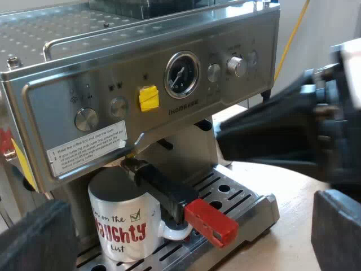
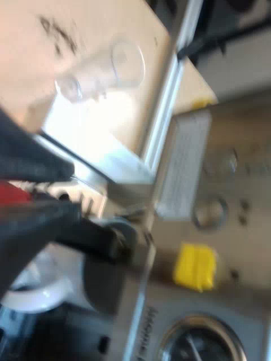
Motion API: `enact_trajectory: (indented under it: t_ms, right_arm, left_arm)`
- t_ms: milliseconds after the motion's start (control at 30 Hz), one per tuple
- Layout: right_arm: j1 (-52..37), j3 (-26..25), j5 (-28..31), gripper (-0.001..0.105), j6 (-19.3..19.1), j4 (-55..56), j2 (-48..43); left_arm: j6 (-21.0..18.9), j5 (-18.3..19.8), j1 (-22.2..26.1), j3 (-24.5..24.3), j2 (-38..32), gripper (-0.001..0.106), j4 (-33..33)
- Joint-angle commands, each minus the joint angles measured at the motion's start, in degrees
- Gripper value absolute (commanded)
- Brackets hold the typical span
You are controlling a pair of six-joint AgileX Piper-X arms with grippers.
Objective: Place mug into machine
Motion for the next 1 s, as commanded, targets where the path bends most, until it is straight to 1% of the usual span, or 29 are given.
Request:
enact_trajectory:
  t_ms: [33, 67, 100, 133, 167, 233, 267, 300, 333, 367, 400, 433, 500, 533, 567, 667, 733, 800, 867, 900, 933, 967, 1000]
  right_arm:
    - [1.84, -0.46, 0.24, 0.054, 0.71, 2.39, -2.22]
    - [2.49, -0.46, 0.24, 0.067, 0.68, 3.11, -3.15]
    - [2.74, -0.46, -0.53, 0.075, 0.68, 4.15, -4.14]
    - [2.74, -0.46, -0.97, 0.076, 0.57, 4.46, -4.73]
    - [2.73, -0.46, -2.73, 0.079, 0.5, 6.03, -5.84]
    - [2.63, -0.46, -3.41, 0.078, 0.41, 7.61, -7.11]
    - [2.26, -0.46, -3.39, 0.078, -0.66, 9.05, -8.36]
    - [2.17, -0.46, -3.39, 0.078, -0.66, 9.22, -8.36]
    - [2.09, -0.46, -3.54, 0.078, -1.32, 9.67, -8.74]
    - [1.11, -0.46, -4.8, 0.078, -3.18, 11.69, -10.63]
    - [-1.08, -0.46, -7.14, 0.078, -3.67, 13.83, -12.6]
    - [-1.63, -0.46, -8.13, 0.078, -3.67, 14.29, -13.29]
    - [-5.24, -0.46, -10.66, 0.078, -3.81, 16.73, -15.97]
    - [-6.71, -0.46, -10.93, 0.078, -3.87, 17.42, -16.75]
    - [-8.51, -0.46, -10.93, 0.078, -4.05, 18.48, -18.33]
    - [-13.58, -0.46, -10.92, 0.078, -6.02, 21.79, -22.23]
    - [-16.55, -0.46, -11.09, 0.078, -6.93, 23.54, -24.81]
    - [-19.45, -0.46, -12.57, 0.078, -8.64, 25.39, -26.99]
    - [-22.14, -0.46, -13.9, 0.078, -9.43, 27.24, -28.96]
    - [-26.47, -0.46, -15.59, 0.078, -9.41, 29.78, -31.14]
    - [-27.4, -0.46, -15.88, 0.078, -9.41, 30.64, -31.94]
    - [-30.28, -0.46, -16.57, 0.078, -9.41, 32.46, -33.4]
    - [-33.29, -0.46, -17.4, 0.078, -9.41, 34.02, -34.73]
  left_arm:
    - [0.0, -0.04, -0.26, -0.42, -0.34, 0.085, -0.26]
    - [0.0, -0.04, -0.26, -0.42, -0.34, 0.085, -0.26]
    - [0.0, -0.04, -0.26, -0.42, -0.34, 0.085, -0.26]
    - [0.0, -0.04, -0.26, -0.42, -0.34, 0.085, -0.47]
    - [-0.16, -0.04, -0.26, -0.42, -0.34, 0.085, -0.74]
    - [-1.84, -0.04, -0.26, -0.62, -0.34, 0.085, -1.37]
    - [-2.65, -0.04, -0.26, -0.78, -0.34, 0.085, -1.54]
    - [-4.53, -0.04, -0.26, -1.22, -0.19, 0.085, -1.8]
    - [-4.9, -0.04, -0.26, -1.42, -0.08, 0.085, -1.98]
    - [-6.23, -0.04, -0.26, -1.77, 0.14, 0.085, -2.16]
    - [-8.19, -0.23, -0.26, -3.43, 1.81, 0.085, -3.33]
    - [-8.19, -0.9, -0.26, -4.12, 2.62, 0.085, -3.6]
    - [-8.19, -3.57, -0.26, -6.39, 5.37, 0.085, -4.05]
    - [-8.19, -4.13, -0.26, -7.14, 5.92, 0.085, -4.05]
    - [-8.19, -5.65, -0.26, -8.65, 7.61, 0.085, -4.04]
    - [-8.19, -8.31, -0.26, -12.41, 12.19, 0.085, -4.04]
    - [-8.19, -8.85, 0.15, -14.47, 14.66, 0.085, -4.04]
    - [-7.99, -8.87, 1.65, -16.57, 17.14, 0.085, -4.04]
    - [-8.02, -8.87, 4.55, -18.99, 19.58, 0.085, -4.04]
    - [-8.02, -8.59, 6.86, -20.3, 20.84, 0.085, -4.04]
    - [-8.02, -7.98, 8.6, -20.93, 21.56, 0.085, -4.04]
    - [-8.02, -6.59, 11.48, -22.06, 22.55, 0.085, -4.04]
    - [-8.02, -4.08, 14.02, -22.93, 23.27, 0.085, -4.04]
